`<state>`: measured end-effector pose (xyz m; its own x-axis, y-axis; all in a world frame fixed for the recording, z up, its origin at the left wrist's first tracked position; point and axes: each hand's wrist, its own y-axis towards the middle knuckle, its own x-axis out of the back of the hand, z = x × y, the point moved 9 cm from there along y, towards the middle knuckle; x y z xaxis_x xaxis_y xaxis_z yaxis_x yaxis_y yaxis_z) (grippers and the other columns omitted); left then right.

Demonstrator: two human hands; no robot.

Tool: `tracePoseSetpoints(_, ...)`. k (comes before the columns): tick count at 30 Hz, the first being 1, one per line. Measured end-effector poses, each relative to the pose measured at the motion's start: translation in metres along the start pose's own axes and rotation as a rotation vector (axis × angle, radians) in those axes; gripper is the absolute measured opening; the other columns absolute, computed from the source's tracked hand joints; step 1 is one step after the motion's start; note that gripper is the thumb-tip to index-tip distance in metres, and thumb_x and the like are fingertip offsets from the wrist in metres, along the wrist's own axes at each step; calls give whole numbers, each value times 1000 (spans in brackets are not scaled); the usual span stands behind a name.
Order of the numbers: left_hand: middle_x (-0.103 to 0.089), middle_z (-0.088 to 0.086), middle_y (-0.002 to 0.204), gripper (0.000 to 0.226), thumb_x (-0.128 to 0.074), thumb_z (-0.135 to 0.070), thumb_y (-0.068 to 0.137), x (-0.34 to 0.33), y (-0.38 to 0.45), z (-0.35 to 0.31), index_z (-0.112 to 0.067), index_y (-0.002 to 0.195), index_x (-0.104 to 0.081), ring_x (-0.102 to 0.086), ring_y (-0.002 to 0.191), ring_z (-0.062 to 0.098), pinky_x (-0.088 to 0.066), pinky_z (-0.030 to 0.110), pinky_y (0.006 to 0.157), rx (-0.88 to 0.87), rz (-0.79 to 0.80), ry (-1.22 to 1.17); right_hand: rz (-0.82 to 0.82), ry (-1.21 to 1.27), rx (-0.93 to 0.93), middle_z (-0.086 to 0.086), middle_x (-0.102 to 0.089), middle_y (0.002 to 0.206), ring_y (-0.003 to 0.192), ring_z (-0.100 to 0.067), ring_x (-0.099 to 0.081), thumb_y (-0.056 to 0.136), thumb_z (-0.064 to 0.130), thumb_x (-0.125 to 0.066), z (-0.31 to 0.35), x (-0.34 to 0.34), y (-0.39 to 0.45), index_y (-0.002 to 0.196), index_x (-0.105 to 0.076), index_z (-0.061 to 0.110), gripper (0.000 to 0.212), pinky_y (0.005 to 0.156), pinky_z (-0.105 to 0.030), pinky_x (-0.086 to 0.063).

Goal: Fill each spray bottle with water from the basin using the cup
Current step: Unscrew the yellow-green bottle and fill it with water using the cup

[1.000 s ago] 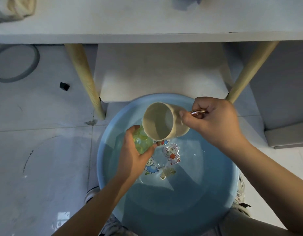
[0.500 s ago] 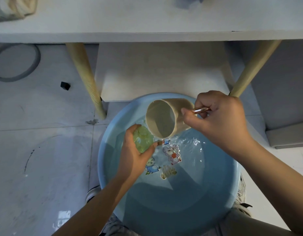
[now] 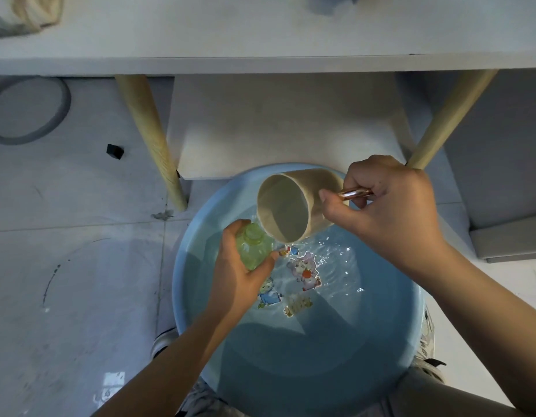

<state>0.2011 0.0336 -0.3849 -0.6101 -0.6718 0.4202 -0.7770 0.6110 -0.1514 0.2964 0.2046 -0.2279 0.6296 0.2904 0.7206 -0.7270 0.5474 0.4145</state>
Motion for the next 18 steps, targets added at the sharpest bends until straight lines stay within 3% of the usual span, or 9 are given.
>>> tracePoseSetpoints(3,-48,-24,108,62,-77,-14,75,0,-1,-2,-30,118,-37,-50,99,-13,-36,-1,78,1,8,-5,-20,-10,40,4,-35,47,59,-18,-36,71,27,-63,5,2,0,48,-44,10,35,60,-2,-28)
tracePoseSetpoints(9,-53,-10,113,61,-77,-17,75,-1,-2,-1,-31,119,-37,-54,101,3,-39,2,81,15,15,-19,-36,-26,79,1,-39,46,60,-19,-37,71,26,-63,6,2,1,48,-46,7,34,65,0,-28)
tracePoseSetpoints(18,-51,-18,107,61,-77,-14,76,-1,-2,-1,-30,119,-37,-51,100,-9,-36,0,78,12,23,-11,-58,-60,178,-2,-42,46,57,-15,-33,72,24,-63,17,1,2,48,-44,7,35,65,-14,-20)
